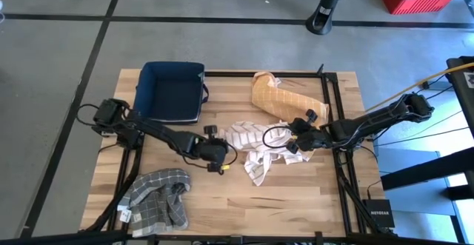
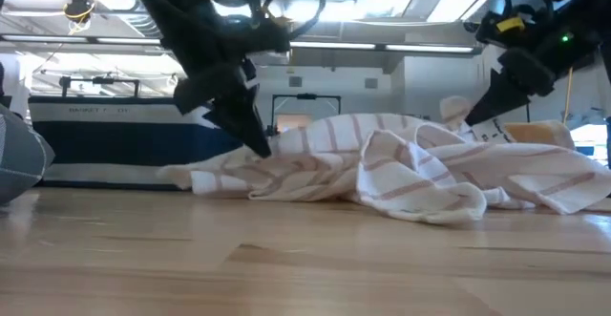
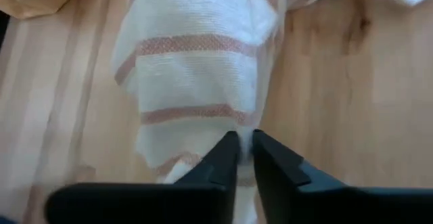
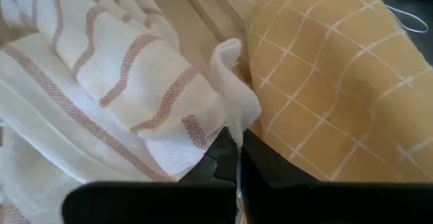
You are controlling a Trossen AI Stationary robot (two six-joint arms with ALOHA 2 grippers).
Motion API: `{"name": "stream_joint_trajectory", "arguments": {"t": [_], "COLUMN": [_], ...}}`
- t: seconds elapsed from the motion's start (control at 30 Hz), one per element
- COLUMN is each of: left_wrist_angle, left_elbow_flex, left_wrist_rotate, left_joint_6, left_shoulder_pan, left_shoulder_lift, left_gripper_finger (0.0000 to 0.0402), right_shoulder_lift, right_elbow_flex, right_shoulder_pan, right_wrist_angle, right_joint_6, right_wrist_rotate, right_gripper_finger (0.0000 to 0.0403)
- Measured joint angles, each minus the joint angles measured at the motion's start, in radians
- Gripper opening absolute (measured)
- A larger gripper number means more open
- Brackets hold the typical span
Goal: Fold towel
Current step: Fold the white towel
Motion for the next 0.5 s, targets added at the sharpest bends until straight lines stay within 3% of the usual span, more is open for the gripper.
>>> {"name": "stream_joint_trajectory", "arguments": {"t": [0.13, 0.27, 0.4, 0.5], "left_wrist_angle": [-0.204, -0.407, -0.500, -0.446], "left_elbow_flex": [0.080, 0.117, 0.065, -0.013], "left_wrist_rotate": [0.001, 0.003, 0.001, -0.002], "left_joint_6": [-0.025, -0.148, -0.234, -0.255], "left_shoulder_pan": [-0.025, -0.074, -0.111, -0.129], "left_shoulder_lift": [-0.047, -0.108, -0.121, -0.114], "left_gripper_finger": [0.0114, 0.0155, 0.0168, 0.0165], "right_shoulder_lift": [0.000, 0.000, 0.000, 0.000], "right_elbow_flex": [-0.004, -0.004, -0.004, -0.004], "right_shoulder_pan": [0.000, 0.000, 0.000, 0.000], "right_wrist_angle": [0.000, 0.001, 0.004, 0.004], "right_joint_6": [0.001, 0.002, 0.002, 0.001], "right_wrist_rotate": [0.005, 0.005, 0.003, -0.001], "right_gripper_finger": [0.0003, 0.0003, 0.0003, 0.0003]}}
